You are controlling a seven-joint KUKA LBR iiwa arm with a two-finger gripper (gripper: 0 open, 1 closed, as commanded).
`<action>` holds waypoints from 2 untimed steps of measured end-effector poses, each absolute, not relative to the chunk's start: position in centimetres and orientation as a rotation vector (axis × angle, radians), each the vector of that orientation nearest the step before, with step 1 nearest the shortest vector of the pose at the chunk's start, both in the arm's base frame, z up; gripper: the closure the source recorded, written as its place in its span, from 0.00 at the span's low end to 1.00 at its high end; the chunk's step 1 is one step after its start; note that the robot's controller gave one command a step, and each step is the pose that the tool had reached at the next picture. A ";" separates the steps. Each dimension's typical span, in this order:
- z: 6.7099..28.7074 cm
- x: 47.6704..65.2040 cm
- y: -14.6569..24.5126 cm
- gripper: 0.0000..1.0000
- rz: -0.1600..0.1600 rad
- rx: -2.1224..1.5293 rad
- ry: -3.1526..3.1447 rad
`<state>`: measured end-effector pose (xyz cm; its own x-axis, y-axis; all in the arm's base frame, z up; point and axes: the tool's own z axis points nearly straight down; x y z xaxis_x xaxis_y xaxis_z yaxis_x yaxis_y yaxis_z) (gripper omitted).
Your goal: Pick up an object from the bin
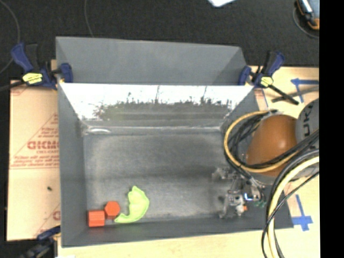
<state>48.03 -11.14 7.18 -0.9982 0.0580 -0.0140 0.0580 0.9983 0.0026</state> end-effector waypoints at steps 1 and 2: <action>7.3 47.7 -16.4 0.00 -0.010 -0.327 3.092; 7.0 48.0 -15.2 1.00 0.003 0.251 3.110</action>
Offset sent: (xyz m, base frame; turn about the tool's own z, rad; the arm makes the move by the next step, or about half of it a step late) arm -0.0011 -0.0396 -0.0018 0.1028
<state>48.04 -15.19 7.05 -0.9869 0.1602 -0.0210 0.1601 0.9871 0.0034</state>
